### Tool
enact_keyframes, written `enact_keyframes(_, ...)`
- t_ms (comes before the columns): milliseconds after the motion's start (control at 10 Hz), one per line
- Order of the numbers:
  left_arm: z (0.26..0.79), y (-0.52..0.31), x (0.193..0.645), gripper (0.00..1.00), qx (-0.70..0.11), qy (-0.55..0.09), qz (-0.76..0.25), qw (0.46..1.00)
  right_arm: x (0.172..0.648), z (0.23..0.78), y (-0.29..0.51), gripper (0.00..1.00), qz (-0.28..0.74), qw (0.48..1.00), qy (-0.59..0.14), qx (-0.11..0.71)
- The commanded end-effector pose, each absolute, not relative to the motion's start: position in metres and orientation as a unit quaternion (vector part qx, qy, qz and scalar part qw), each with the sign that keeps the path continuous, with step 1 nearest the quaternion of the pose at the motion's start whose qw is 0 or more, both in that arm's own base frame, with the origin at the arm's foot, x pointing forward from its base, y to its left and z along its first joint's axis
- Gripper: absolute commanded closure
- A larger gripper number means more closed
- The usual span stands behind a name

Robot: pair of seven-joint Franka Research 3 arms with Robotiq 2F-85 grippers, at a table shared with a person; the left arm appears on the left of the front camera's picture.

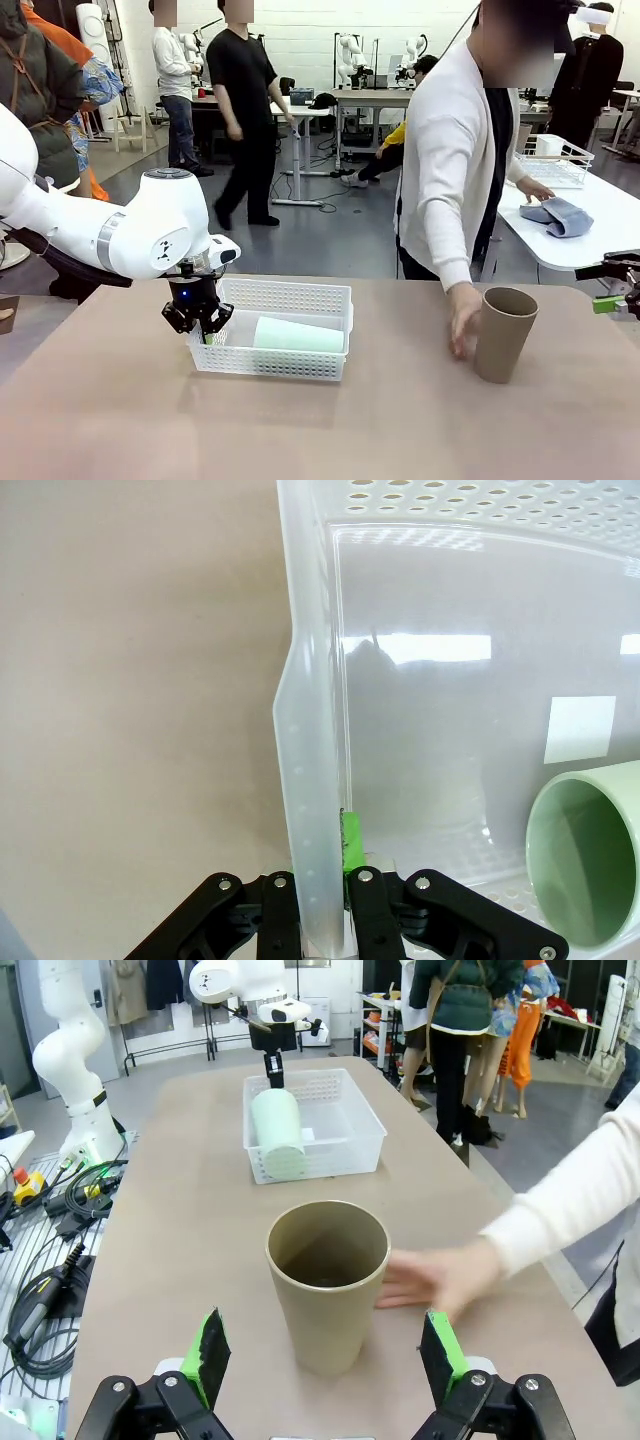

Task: Clean and organize the cups into the basket.
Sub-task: Pick up the Reusable plastic cup from the right side of the table and stack it inside the Organizing basket in the center of the table.

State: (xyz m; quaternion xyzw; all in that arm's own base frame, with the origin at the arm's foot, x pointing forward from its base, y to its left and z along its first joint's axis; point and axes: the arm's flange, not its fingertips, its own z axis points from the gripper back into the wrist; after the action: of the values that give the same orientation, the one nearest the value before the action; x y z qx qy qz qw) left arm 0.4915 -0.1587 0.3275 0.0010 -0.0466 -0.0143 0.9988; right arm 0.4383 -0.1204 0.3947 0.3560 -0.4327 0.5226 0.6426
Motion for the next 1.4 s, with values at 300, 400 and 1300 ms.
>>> enact_keyframes(300, 0.325, -0.159, 0.491, 1.00, 0.002, -0.045, -0.015, 0.999, 0.438, 0.395, -0.120, 0.00, 0.523, 0.643, -0.433, 0.356)
enact_keyframes(400, 0.325, -0.159, 0.491, 1.00, 0.002, -0.045, -0.015, 0.999, 0.448, 0.378, -0.122, 0.00, 0.551, 0.633, -0.414, 0.353)
enact_keyframes(1300, 0.325, -0.159, 0.491, 1.00, 0.002, -0.045, -0.015, 0.999, 0.512, 0.281, -0.096, 0.00, 0.551, 0.638, -0.388, 0.373)
